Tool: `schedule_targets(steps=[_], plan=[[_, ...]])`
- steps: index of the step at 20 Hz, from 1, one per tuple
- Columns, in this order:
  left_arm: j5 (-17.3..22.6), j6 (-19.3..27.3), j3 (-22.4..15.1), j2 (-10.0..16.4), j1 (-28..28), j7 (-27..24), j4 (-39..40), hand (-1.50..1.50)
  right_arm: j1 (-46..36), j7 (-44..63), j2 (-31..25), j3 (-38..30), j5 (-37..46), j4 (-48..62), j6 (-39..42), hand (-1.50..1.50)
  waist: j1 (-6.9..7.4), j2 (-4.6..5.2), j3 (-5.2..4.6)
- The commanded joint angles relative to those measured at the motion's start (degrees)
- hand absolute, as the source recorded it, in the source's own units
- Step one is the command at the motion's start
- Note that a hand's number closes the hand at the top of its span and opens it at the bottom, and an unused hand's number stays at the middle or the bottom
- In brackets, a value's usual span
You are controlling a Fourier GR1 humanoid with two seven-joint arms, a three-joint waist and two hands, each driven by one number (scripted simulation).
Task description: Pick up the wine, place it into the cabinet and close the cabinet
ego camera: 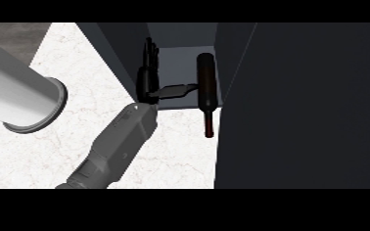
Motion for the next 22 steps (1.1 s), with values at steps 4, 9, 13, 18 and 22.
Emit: schedule_targets(steps=[4,9,13,18,22], plan=[[6.8,12.9,-15.2,0.0,7.7,2.8,-18.0,-1.50,0.3,5.4,-1.8,-3.4,-4.3,-7.0,-1.2,-1.50,1.11,0.07,-0.01],[0.9,20.0,-20.1,0.0,17.1,4.5,-31.0,-1.50,2.2,2.4,-0.1,-0.9,-0.4,-6.4,-1.9,-1.50,2.70,-0.05,0.01],[-2.5,22.4,-24.3,0.7,25.2,5.4,-43.0,-1.50,5.8,0.2,-1.3,-3.1,-1.9,-6.7,0.6,-1.50,3.09,-0.21,0.05],[-5.2,27.2,-25.3,4.0,29.4,10.2,-55.2,-1.50,2.6,3.1,-1.0,-2.4,-1.5,-7.9,-1.3,-1.50,3.16,-0.18,0.01],[-9.7,31.8,-28.4,3.4,36.0,9.8,-59.4,-1.50,3.7,1.4,-1.5,-4.1,-3.2,-6.5,0.1,-1.50,2.84,0.00,0.02]])
